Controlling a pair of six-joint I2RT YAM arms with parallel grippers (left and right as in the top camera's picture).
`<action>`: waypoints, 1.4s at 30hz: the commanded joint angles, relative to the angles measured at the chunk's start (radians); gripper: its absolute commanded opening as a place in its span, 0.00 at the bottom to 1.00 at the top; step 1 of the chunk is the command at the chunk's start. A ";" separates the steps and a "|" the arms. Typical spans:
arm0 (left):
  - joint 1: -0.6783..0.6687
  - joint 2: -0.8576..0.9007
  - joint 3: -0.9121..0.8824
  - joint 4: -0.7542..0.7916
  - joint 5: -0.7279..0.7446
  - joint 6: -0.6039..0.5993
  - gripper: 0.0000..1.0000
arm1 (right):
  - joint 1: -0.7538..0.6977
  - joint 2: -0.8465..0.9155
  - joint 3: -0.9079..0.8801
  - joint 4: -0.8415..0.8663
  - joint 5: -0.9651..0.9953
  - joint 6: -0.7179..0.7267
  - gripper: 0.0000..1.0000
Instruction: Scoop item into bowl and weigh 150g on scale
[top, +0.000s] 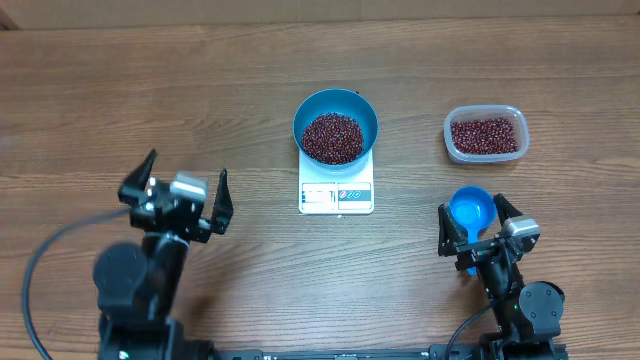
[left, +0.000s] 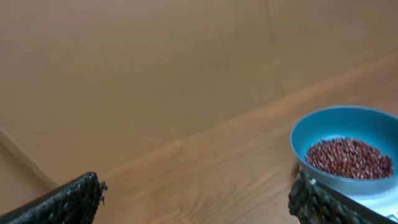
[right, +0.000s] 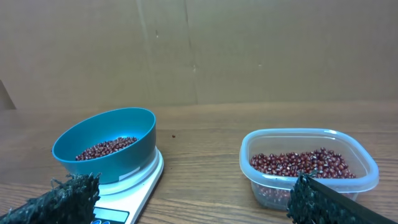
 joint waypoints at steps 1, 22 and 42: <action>0.021 -0.104 -0.144 0.087 0.011 0.008 1.00 | 0.003 -0.011 -0.011 0.004 -0.004 0.010 1.00; 0.047 -0.490 -0.521 0.023 -0.008 0.036 1.00 | 0.003 -0.011 -0.011 0.004 -0.004 0.010 1.00; 0.047 -0.488 -0.521 0.025 -0.007 0.033 1.00 | 0.003 -0.011 -0.011 0.004 -0.004 0.010 1.00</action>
